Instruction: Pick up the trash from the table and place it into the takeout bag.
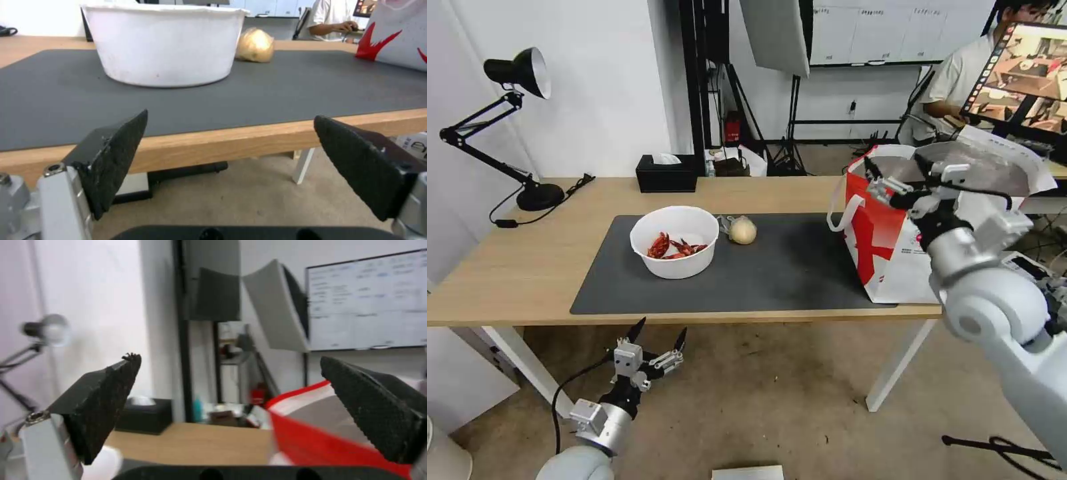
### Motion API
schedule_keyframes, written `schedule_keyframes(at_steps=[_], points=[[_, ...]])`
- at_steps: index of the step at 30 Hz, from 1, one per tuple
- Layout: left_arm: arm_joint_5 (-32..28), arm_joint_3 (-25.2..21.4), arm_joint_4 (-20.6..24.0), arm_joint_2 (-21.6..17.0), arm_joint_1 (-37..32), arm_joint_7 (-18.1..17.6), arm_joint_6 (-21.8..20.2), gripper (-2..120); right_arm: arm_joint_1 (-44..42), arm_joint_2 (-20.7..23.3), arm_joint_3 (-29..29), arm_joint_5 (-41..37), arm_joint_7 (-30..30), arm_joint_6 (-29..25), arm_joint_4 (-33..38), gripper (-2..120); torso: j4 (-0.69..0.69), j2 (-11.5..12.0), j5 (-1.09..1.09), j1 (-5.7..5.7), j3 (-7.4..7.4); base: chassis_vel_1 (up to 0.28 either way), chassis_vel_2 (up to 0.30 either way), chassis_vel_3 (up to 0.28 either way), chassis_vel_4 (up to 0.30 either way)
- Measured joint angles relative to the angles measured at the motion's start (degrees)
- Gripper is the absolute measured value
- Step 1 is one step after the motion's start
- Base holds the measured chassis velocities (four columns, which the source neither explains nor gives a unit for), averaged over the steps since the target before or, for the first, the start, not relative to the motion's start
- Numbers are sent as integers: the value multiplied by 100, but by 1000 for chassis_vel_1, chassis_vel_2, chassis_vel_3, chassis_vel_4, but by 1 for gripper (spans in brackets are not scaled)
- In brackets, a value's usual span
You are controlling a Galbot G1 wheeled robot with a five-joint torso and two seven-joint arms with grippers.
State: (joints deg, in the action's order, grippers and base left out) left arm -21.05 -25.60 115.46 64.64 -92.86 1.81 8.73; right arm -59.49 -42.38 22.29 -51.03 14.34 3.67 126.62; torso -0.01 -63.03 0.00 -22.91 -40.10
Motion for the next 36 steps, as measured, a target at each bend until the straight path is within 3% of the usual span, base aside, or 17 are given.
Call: schedule_keyframes(at_steps=[4, 11, 20, 28, 36], points=[[-1, -1, 8, 8, -11, 0, 11, 100, -245, -39, 38, 19, -79, -51, 154, 100, 1, 0, 0, 0, 0, 0, 0, 0, 0], [-1, -21, 31, 64, -59, 3, 48, 100, -1440, -302, 309, 397, -399, -287, 423, 100, 1, 0, -1, 0, 0, 0, 0, 0, 0], [22, -48, 13, 118, -173, 21, 144, 100, -3338, -1358, 342, 1822, -1044, -1323, 217, 100, 0, 0, -1, 0, 0, 0, 0, 0, 0], [43, -60, 15, 141, -236, 31, 158, 100, -3752, -1876, 213, 2619, -1153, -2030, -578, 100, 1, 0, -1, 1, 0, 0, 0, 0, 0], [43, -116, -7, 148, -312, 43, 233, 100, -3690, -2086, -13, 2887, -1157, -2231, -1128, 100, 2, 1, 0, 0, -1, 0, 0, 0, 0]])
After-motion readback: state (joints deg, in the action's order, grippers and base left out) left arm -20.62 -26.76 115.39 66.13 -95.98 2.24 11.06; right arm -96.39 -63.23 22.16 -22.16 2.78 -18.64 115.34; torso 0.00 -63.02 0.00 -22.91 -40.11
